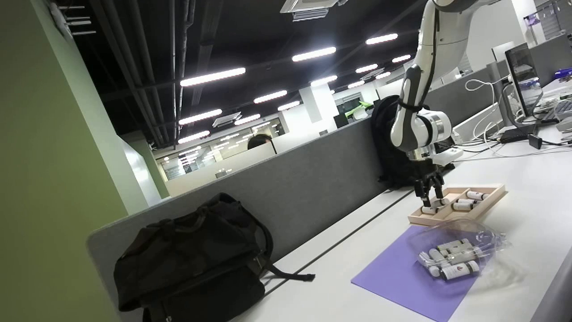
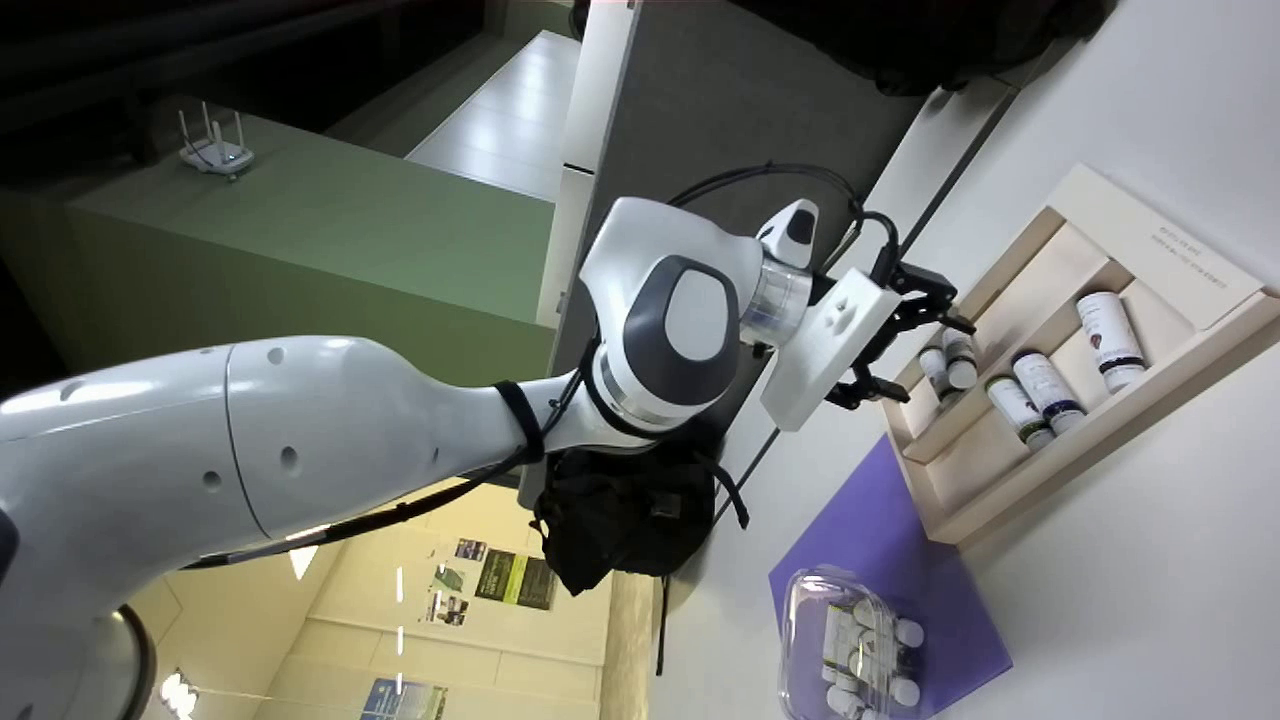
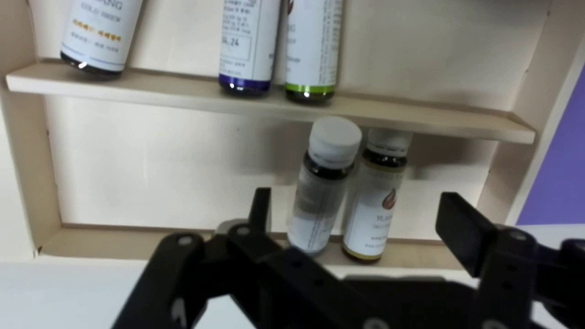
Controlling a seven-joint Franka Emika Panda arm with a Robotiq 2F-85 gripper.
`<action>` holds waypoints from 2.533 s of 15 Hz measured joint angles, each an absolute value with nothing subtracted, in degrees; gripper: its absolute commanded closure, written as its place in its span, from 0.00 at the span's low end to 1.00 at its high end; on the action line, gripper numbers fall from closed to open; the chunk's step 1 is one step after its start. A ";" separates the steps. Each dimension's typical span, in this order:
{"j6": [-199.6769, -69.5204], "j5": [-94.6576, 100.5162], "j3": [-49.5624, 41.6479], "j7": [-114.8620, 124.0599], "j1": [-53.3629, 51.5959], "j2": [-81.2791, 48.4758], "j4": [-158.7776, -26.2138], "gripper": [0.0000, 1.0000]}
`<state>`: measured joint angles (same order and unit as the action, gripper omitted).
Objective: Move a bottle from the mat to the tray
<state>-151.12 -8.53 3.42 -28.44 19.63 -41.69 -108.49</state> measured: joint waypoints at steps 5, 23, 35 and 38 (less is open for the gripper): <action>-150.43 -8.55 3.10 -27.04 19.55 -41.63 -108.49 0.39; -147.07 -7.74 -2.67 -16.82 16.93 -42.11 -106.77 0.39; -148.38 -7.72 -1.91 -16.93 16.58 -39.97 -106.78 0.26; -148.42 -7.72 -2.06 -16.93 16.59 -38.98 -106.77 0.40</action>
